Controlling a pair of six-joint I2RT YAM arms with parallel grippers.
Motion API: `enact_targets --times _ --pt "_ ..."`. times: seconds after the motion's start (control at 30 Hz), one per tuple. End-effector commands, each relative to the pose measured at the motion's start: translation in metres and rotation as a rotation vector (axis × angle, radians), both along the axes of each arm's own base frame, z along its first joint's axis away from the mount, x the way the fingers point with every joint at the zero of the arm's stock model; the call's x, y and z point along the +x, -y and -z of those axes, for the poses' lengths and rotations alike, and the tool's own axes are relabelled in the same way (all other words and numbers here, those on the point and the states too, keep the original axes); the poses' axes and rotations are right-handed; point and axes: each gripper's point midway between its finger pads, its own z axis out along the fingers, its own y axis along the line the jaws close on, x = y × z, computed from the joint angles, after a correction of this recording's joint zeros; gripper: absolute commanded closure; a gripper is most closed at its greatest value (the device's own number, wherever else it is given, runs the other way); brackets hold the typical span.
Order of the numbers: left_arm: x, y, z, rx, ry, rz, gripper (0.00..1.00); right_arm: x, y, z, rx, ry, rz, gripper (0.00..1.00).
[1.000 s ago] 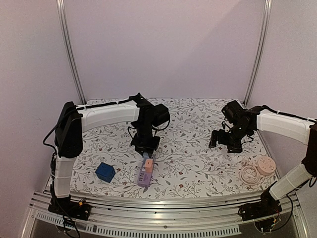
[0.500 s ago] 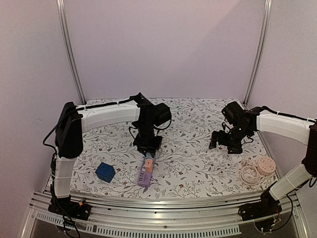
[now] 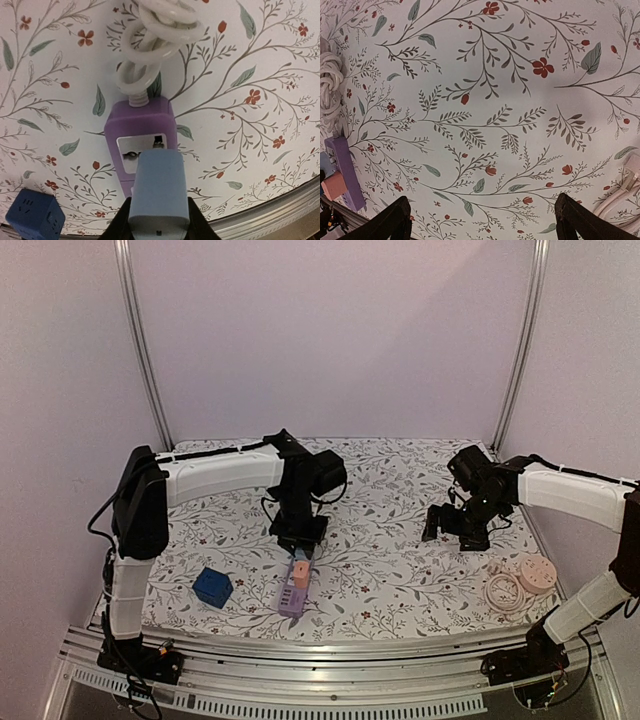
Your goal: Insert the plug
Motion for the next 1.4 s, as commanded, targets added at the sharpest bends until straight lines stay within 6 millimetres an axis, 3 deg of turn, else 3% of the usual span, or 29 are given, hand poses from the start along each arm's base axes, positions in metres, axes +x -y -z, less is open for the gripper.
enact_targets --times 0.0,0.5,0.83,1.03,1.37 --pt "-0.008 0.006 0.018 0.004 -0.026 0.034 1.00 0.001 0.003 -0.002 0.001 0.016 0.009 0.01" --pt "-0.009 -0.024 0.039 0.171 -0.004 -0.017 1.00 0.000 0.005 0.000 -0.006 0.011 0.011 0.01" --pt "-0.007 -0.019 0.048 0.249 0.012 0.009 1.00 0.002 0.005 -0.002 -0.016 0.013 0.005 0.01" --pt "-0.004 -0.027 0.054 0.275 0.021 0.036 1.00 0.003 0.006 -0.004 -0.026 0.014 0.003 0.01" --pt "0.040 -0.059 0.050 0.221 0.026 0.005 1.00 0.005 0.007 -0.011 -0.037 0.023 -0.004 0.01"
